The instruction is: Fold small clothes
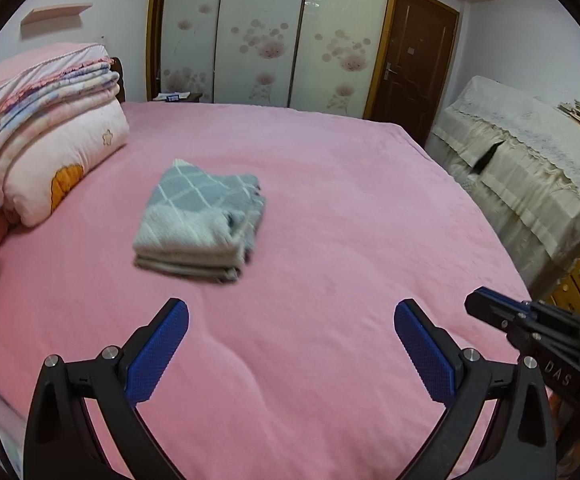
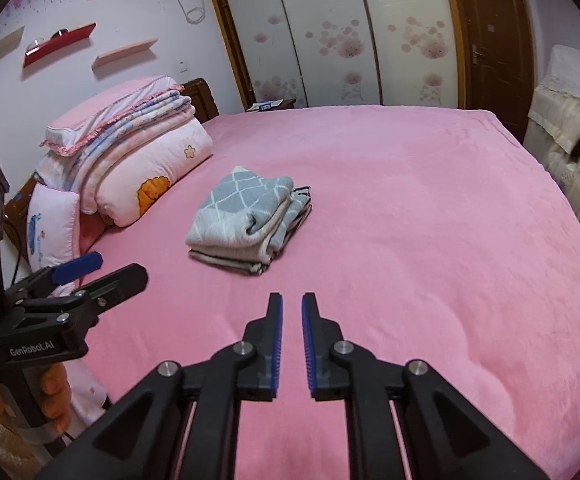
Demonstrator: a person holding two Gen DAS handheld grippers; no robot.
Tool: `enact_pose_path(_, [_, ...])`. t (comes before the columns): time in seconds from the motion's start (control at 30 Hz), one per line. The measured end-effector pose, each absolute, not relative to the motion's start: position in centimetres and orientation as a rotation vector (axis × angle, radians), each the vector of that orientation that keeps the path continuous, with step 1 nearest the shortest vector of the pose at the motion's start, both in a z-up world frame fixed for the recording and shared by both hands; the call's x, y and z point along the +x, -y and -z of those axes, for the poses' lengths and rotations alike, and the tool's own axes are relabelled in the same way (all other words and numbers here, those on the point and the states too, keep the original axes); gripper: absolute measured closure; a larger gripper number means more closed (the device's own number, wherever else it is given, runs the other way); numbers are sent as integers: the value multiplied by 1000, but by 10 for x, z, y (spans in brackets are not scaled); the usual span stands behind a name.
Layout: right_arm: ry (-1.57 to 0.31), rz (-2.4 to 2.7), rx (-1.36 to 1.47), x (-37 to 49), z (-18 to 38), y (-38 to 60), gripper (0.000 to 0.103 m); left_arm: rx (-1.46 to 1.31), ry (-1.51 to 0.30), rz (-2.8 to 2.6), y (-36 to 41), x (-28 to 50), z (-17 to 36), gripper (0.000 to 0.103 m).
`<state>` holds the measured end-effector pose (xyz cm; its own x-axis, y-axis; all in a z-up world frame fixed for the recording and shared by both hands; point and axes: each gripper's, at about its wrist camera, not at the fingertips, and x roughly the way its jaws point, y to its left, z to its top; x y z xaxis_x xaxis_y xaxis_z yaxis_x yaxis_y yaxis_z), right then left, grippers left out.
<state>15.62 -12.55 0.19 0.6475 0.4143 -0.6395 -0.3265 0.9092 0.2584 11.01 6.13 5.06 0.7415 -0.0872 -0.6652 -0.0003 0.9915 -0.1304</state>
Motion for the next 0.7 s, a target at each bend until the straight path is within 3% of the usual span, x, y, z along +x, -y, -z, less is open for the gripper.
enact_pose_path(0.33, [-771,-348,177,64,7,163,92,-166,-757,-8,-23,20,-42,1])
enact_pose_path(0.5, [-775,-285,166,35,13,172,67,-173,-772,-57,-13,0,-31,1])
enact_pose_path(0.7, [-803,-282,180,20,24,179,66,-144,-801,-30,6,-13,-19,1])
